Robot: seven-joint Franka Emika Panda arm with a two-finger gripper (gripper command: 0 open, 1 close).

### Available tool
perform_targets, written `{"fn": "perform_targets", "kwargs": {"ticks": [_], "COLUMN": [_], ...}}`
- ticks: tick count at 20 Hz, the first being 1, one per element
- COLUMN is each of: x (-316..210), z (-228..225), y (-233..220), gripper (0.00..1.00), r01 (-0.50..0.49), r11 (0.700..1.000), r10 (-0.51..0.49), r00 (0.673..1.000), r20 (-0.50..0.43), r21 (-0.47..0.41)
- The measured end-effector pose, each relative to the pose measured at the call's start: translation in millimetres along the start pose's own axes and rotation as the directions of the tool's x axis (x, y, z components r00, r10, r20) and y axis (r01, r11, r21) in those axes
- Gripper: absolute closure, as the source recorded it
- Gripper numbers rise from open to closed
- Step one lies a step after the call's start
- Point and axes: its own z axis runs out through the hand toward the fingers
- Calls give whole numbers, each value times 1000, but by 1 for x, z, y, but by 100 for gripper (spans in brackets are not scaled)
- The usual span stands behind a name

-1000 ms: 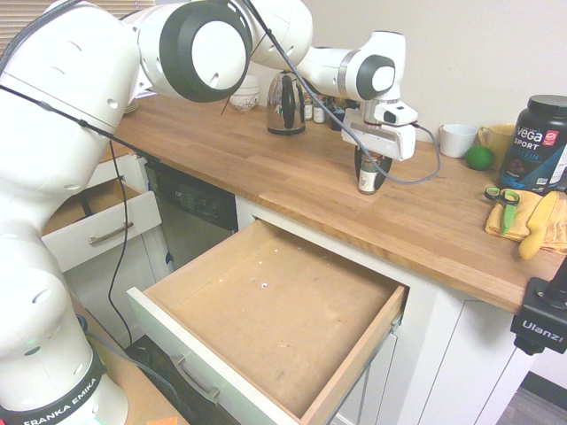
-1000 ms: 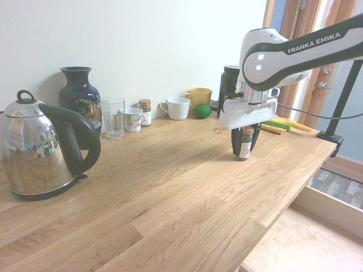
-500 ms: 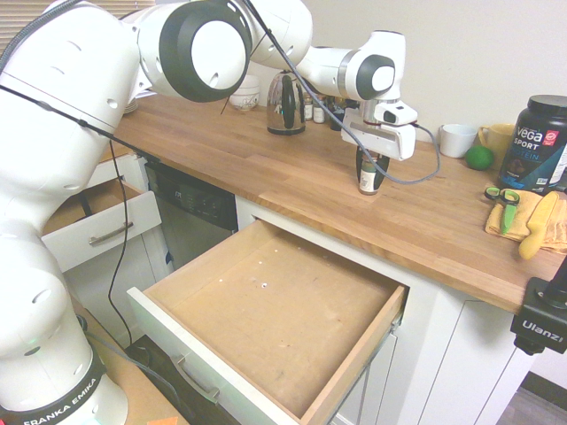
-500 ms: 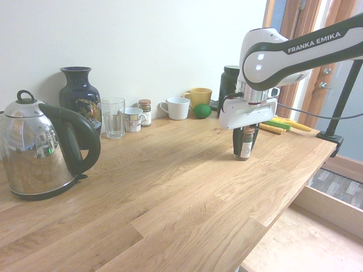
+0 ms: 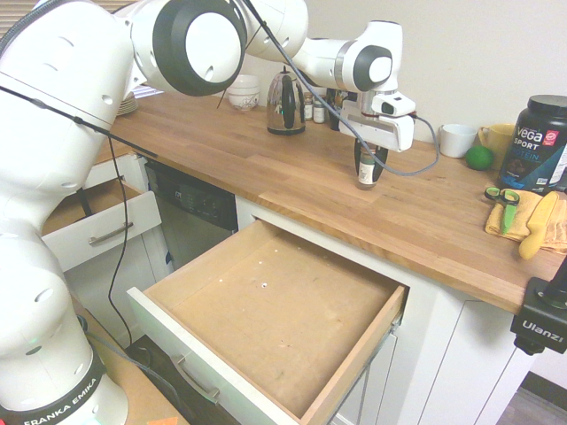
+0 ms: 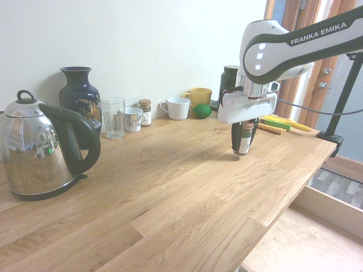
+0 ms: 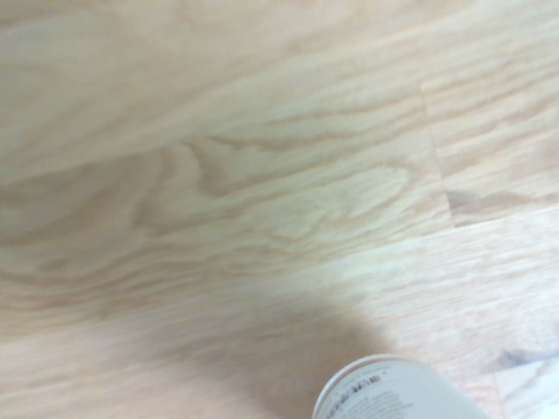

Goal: Put seasoning jar in the drawer

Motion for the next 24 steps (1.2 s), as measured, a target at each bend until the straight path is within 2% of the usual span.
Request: {"fn": "perform_targets", "kwargs": {"ticks": [6,13,24], "x": [-33,-75,-162], "z": [-29,-46,3], "y": [14,65,166], "gripper": [100,100,100], "r01": [82,145,167], "r11": [997,989,986], "r10": [-82,-145,-168], "r00": [997,989,985], "r20": [-4,14,43], "r21": [7,14,7]}}
